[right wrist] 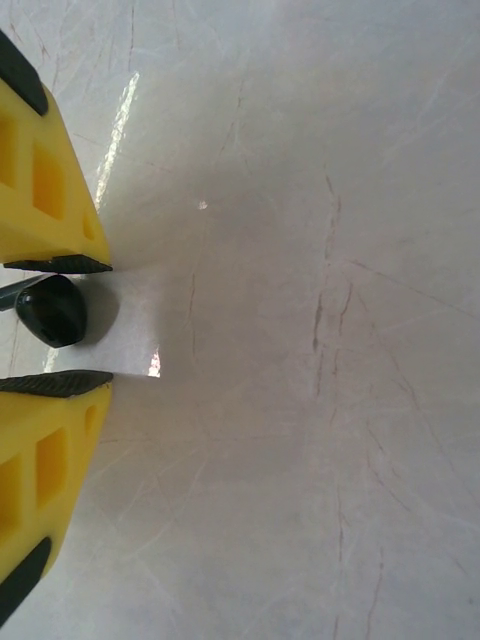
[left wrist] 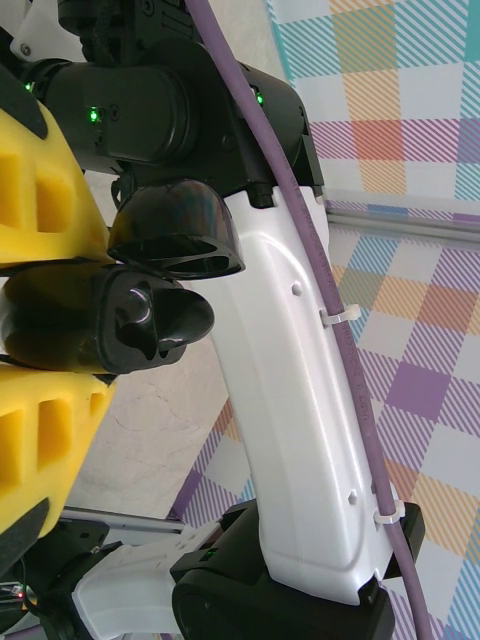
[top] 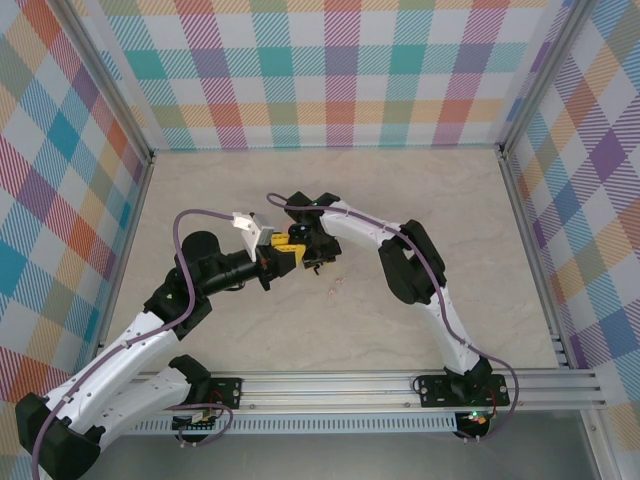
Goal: Insert wireless bluetooth earbuds into charging case
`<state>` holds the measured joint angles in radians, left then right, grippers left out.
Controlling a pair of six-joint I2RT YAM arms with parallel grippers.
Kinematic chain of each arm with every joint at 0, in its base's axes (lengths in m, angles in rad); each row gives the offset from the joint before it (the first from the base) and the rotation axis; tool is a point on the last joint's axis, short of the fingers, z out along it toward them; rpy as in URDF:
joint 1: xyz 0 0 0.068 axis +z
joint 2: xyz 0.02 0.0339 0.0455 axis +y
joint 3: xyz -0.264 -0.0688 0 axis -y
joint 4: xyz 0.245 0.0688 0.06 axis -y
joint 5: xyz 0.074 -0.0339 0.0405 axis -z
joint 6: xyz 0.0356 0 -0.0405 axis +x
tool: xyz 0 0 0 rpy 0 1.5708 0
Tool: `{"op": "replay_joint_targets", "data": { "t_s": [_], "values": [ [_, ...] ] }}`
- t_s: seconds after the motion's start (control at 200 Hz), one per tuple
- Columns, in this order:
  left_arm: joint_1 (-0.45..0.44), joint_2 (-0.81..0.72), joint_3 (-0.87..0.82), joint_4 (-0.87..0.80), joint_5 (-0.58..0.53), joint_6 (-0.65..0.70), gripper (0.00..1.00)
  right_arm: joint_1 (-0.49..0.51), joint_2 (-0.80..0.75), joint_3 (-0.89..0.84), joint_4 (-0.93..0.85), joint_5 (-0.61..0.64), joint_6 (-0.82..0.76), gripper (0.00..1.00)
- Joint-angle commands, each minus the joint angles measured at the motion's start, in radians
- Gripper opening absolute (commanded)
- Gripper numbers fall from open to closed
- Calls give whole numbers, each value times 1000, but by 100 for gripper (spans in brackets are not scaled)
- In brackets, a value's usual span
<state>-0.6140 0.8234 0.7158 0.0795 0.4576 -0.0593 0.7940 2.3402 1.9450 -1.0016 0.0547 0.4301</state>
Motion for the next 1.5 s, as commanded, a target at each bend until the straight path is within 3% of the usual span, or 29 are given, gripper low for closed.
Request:
{"op": "replay_joint_targets", "data": {
  "t_s": [0.0, 0.175, 1.495],
  "values": [
    [-10, -12, -10, 17, -7, -10, 12, 6, 7, 10, -81, -35, 21, 35],
    [-10, -14, -15, 19, -9, -10, 12, 9, 7, 11, -88, -37, 21, 39],
    [-10, -17, -8, 14, -10, -5, 12, 13, 61, 33, -32, 7, 82, 30]
  ]
}}
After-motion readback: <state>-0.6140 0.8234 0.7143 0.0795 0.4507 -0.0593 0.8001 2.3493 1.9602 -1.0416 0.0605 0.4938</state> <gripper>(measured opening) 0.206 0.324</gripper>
